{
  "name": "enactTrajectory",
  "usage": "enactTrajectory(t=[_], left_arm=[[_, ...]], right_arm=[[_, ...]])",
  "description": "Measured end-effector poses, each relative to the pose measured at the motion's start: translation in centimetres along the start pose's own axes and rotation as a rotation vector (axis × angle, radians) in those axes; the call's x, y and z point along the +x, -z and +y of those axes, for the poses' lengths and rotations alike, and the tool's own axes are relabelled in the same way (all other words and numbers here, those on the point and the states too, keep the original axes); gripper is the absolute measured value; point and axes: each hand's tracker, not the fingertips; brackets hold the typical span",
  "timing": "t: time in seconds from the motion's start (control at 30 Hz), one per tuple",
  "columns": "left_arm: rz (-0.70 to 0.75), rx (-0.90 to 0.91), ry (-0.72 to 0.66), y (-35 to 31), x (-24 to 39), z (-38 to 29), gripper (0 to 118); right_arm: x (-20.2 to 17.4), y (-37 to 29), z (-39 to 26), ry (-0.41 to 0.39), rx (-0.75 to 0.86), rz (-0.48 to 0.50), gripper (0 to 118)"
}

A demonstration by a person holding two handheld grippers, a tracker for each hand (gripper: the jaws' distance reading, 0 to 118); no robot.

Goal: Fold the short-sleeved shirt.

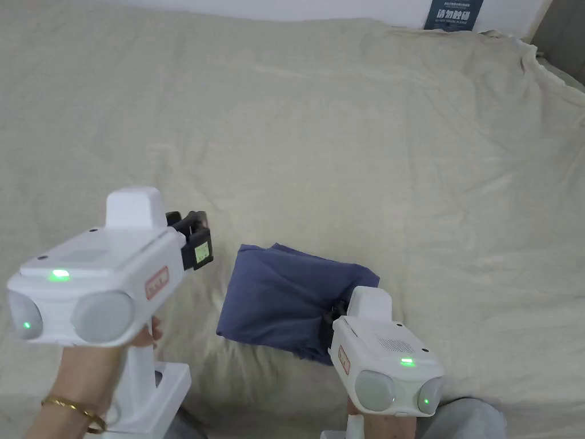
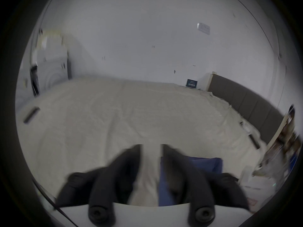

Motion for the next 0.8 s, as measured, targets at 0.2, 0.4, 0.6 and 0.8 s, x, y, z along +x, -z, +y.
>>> enactTrajectory(t=[0.2,0.4,0.6,0.8], left_arm=[[-0.239,-0.244,-0.190,4.4,-3.8,2.7,117],[-0.424,-0.538,-0.363,9.6,-6.6,1.0,117],[-0.447,-0.697,-0.373,12.7,-6.3,-1.6,104],[-0.499,-0.727,-0.371,14.1,-5.7,-2.1,97]], right_arm=[[-0.2,-0.5,0.5,0.010,-0.013,0.014,0],[0.3,-0.6,0.7,0.038,-0.028,0.038,0],[1.0,-0.1,0.6,0.049,-0.031,0.044,0],[1.7,0.4,0.5,0.058,-0.032,0.054,0]])
